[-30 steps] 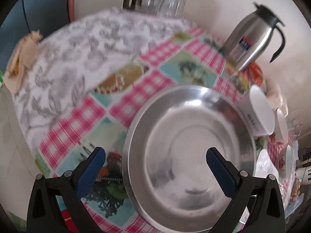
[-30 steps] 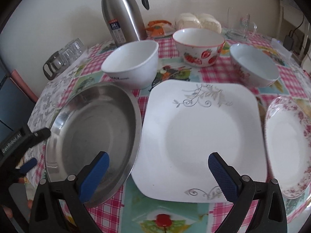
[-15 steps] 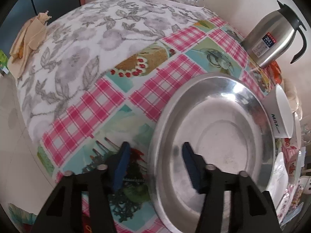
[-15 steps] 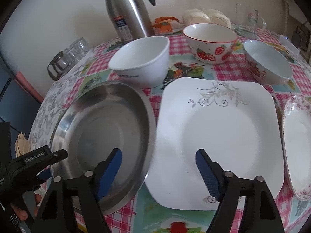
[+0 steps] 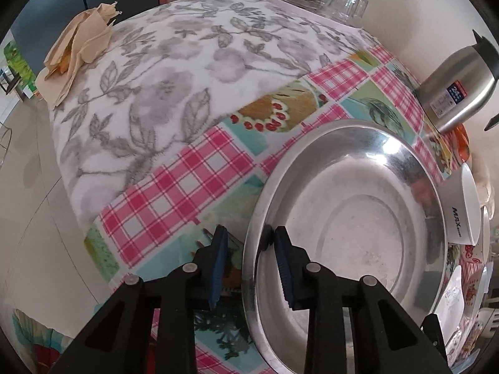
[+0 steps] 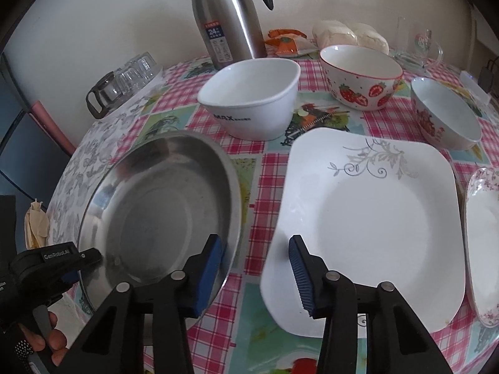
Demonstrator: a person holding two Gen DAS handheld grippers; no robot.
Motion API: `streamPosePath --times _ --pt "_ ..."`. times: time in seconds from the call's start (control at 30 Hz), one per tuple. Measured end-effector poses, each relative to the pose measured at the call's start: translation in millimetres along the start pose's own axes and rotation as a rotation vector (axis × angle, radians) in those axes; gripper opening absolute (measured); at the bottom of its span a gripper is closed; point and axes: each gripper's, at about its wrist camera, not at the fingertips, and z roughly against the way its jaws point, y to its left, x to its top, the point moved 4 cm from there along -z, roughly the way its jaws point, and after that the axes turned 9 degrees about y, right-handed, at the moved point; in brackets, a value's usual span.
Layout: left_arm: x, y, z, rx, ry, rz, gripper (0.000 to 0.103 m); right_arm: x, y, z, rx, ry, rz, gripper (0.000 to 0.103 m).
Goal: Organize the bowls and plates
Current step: 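Close the left gripper on the basin rim, then lift the steel basin with the left gripper and carry it over the square plate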
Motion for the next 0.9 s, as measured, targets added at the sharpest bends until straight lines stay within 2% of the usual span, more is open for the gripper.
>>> streamPosePath --times 0.27,0.33,0.5,0.63,0.73,0.9 --pt "-3 3 2 0.005 -0.001 -0.002 0.033 1 12 1 -0.007 -0.031 0.030 0.047" --pt "-1 3 1 0.006 -0.002 0.000 0.034 1 16 1 0.023 -0.041 0.026 0.042" --pt "1 1 -1 0.006 -0.003 0.001 0.034 -3 24 -14 0.009 0.007 0.053 0.042" --pt "1 1 -1 0.011 -0.005 -0.002 0.034 -2 26 -18 0.014 0.004 0.072 0.040" --pt "2 1 -1 0.012 -0.007 -0.003 0.034 -6 29 -29 0.020 0.051 0.086 0.031" --pt "2 0 -1 0.018 -0.008 -0.009 0.034 -9 34 -36 0.029 0.068 0.121 0.030"
